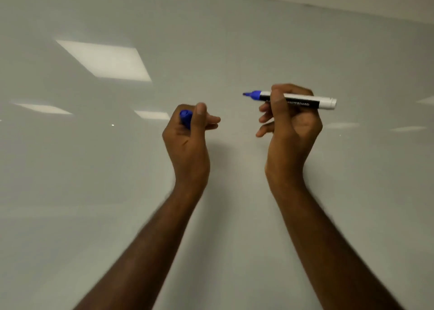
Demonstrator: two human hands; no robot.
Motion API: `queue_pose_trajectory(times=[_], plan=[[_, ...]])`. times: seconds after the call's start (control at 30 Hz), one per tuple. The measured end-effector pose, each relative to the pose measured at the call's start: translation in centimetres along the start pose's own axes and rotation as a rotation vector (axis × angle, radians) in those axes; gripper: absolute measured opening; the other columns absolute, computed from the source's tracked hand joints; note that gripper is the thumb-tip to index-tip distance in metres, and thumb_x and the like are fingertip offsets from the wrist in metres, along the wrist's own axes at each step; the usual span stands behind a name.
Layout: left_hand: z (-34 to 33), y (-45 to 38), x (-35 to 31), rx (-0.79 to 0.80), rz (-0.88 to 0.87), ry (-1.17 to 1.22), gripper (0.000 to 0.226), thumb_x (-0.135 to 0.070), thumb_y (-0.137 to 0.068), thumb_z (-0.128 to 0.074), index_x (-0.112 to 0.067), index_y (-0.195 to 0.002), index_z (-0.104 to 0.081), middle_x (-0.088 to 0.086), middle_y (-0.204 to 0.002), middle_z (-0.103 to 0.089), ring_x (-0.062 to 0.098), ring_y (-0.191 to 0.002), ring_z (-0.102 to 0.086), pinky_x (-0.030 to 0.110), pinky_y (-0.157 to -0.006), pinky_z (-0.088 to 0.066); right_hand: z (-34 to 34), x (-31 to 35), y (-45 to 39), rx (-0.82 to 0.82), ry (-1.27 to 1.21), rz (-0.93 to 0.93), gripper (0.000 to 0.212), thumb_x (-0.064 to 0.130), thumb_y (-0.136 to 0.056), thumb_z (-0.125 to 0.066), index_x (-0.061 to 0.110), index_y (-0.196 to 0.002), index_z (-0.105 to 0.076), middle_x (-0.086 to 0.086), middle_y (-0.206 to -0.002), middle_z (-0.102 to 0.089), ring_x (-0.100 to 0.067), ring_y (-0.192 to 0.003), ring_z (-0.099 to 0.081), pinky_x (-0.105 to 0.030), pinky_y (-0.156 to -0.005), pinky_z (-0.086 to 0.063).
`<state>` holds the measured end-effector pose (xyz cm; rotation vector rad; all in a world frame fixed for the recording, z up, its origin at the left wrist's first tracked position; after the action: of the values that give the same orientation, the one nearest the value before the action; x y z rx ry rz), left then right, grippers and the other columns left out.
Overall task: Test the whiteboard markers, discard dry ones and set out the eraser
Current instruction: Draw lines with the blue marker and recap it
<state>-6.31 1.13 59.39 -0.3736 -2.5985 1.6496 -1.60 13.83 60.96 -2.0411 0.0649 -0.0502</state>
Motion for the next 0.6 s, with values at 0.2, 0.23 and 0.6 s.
queue_pose_trajectory(times=[0.2,0.23,0.6], plan=[[-2.6,-9.0,1.4,0.259,-0.365,-0.511,0.046,-0.042,-0.101,-0.045,-0.012,-0.131,-0.063,0.004,-0.129,-0.067,0.016,-0.123,-0.06,0.041,-0.105,-0.048,-2.2,-0.2,-8.8,0.058,0.091,0.16,0.01,0.014,-0.096,-0.056,0.012,-0.092,-0.066,-0.01,-0.074,-0.067,-0.024,-0.062,-0.06,-0.029,-0.043,-0.042],[-2.9,-10.5,1.6,0.298,-0.436,-0.658,0.051,-0.044,-0.102,-0.042,-0.014,-0.141,-0.055,0.004,-0.142,-0.059,0.016,-0.135,-0.05,0.038,-0.112,-0.043,-2.6,-0.4,-10.0,0.064,0.109,0.156,0.011,0.015,-0.095,-0.057,0.014,-0.09,-0.067,-0.009,-0.072,-0.068,-0.024,-0.06,-0.061,-0.028,-0.043,-0.042],[-4.6,-19.6,1.8,0.632,-0.673,-1.519,0.067,-0.044,-0.106,-0.026,-0.004,-0.158,-0.013,0.016,-0.167,-0.009,0.029,-0.155,-0.006,0.045,-0.126,-0.007,-7.0,-1.7,-18.7,0.338,0.486,0.253,0.017,0.026,-0.087,-0.065,0.011,-0.094,-0.072,-0.004,-0.082,-0.076,-0.016,-0.066,-0.073,-0.033,-0.049,-0.058]])
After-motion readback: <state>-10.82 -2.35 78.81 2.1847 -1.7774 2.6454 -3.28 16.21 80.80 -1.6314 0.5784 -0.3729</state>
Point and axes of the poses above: each hand's wrist, its own y-axis away from the middle knuckle, its own z-axis out of the back of the hand, x = y × z, the point moved 1 cm from there along -y, towards the middle knuckle
